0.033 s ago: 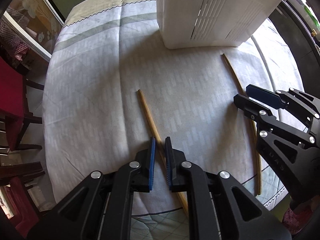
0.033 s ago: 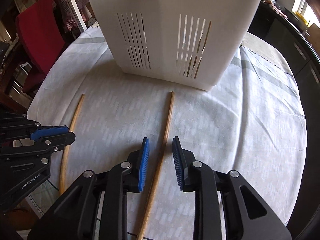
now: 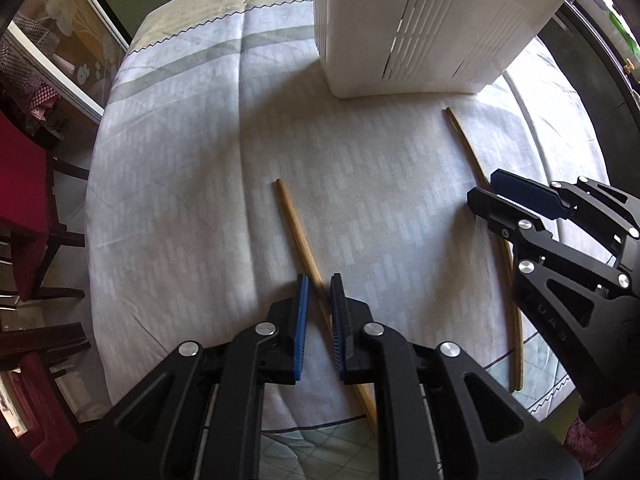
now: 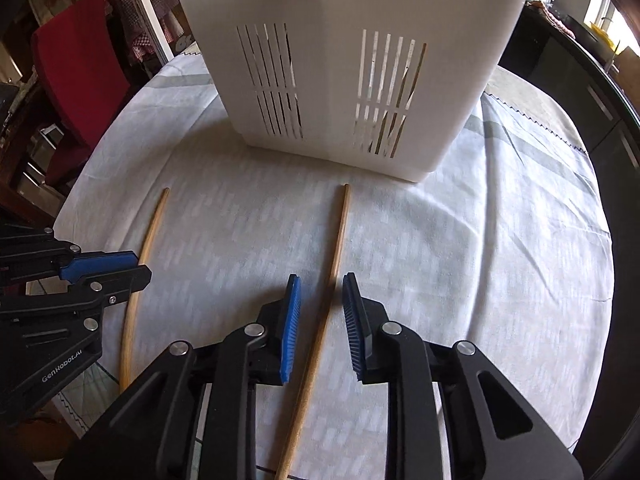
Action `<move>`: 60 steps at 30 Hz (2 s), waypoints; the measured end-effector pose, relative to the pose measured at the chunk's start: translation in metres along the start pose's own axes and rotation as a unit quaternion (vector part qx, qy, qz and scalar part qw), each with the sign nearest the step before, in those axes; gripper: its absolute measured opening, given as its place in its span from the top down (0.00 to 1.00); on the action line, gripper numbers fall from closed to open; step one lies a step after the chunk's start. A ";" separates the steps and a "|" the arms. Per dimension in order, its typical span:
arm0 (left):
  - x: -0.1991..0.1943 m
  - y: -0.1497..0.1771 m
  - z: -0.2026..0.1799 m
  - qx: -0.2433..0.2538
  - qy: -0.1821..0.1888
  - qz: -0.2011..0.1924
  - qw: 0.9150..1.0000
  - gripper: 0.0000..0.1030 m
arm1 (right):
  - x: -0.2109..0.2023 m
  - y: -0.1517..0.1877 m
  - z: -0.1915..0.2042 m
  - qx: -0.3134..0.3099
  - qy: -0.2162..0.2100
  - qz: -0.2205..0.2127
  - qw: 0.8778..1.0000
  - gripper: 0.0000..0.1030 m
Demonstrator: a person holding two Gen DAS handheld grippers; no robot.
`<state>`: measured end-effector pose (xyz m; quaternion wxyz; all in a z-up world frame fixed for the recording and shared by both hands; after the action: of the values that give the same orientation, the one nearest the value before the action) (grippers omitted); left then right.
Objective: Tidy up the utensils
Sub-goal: 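Close the left gripper on a remaining chopstick while the right gripper grasps the last one, then lift both chopsticks upright and carry them over the white holder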
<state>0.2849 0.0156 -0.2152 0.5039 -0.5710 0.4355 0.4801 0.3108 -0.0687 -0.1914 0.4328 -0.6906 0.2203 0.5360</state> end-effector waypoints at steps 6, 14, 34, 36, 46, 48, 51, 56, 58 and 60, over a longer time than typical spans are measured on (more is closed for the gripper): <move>-0.001 0.004 0.005 -0.026 0.000 0.003 1.000 0.64 | 0.003 -0.006 0.007 0.001 -0.010 -0.005 1.000 0.93; -0.001 0.001 -0.005 -0.025 0.005 -0.007 1.000 0.90 | -0.028 0.007 -0.006 0.024 -0.033 -0.042 0.998 0.94; -0.120 0.013 0.006 -0.021 0.060 -0.161 0.985 0.94 | -0.205 0.056 -0.037 0.065 -0.035 -0.239 0.968 0.94; -0.135 0.014 0.002 -0.015 0.068 -0.179 0.981 0.94 | -0.213 0.060 -0.041 0.066 -0.035 -0.244 0.967 0.94; -0.185 0.032 -0.010 0.015 0.066 -0.263 0.962 0.95 | -0.226 0.073 -0.040 0.064 -0.036 -0.257 0.964 0.94; -0.190 0.034 -0.013 0.021 0.064 -0.274 0.959 0.95 | -0.228 0.073 -0.040 0.063 -0.036 -0.260 0.963 0.94; -0.195 0.034 -0.017 0.024 0.067 -0.285 0.956 0.95 | -0.233 0.073 -0.039 0.059 -0.036 -0.264 0.962 0.94; -0.206 0.032 -0.021 0.028 0.070 -0.298 0.952 0.95 | -0.248 0.071 -0.038 0.053 -0.035 -0.275 0.959 0.94; -0.211 0.030 -0.022 0.032 0.071 -0.302 0.950 0.95 | -0.254 0.070 -0.038 0.050 -0.035 -0.280 0.958 0.94; -0.216 0.029 -0.024 0.033 0.075 -0.305 0.949 0.95 | -0.259 0.067 -0.039 0.048 -0.034 -0.284 0.957 0.94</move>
<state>0.2241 -0.0087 -0.0062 0.6103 -0.6942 0.2929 0.2447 0.1951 -0.1780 0.0274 0.6074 -0.6843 0.0254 0.4028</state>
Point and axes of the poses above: each gripper's, at about its wrist camera, not at the fingertips, and x roughly the way its jaws point, z to its left, y to its underside, the point moved 8 cm from there along x, roughly the way its jaws point, and after that the axes turned 11 degrees about -x, right-handed, at the moved point
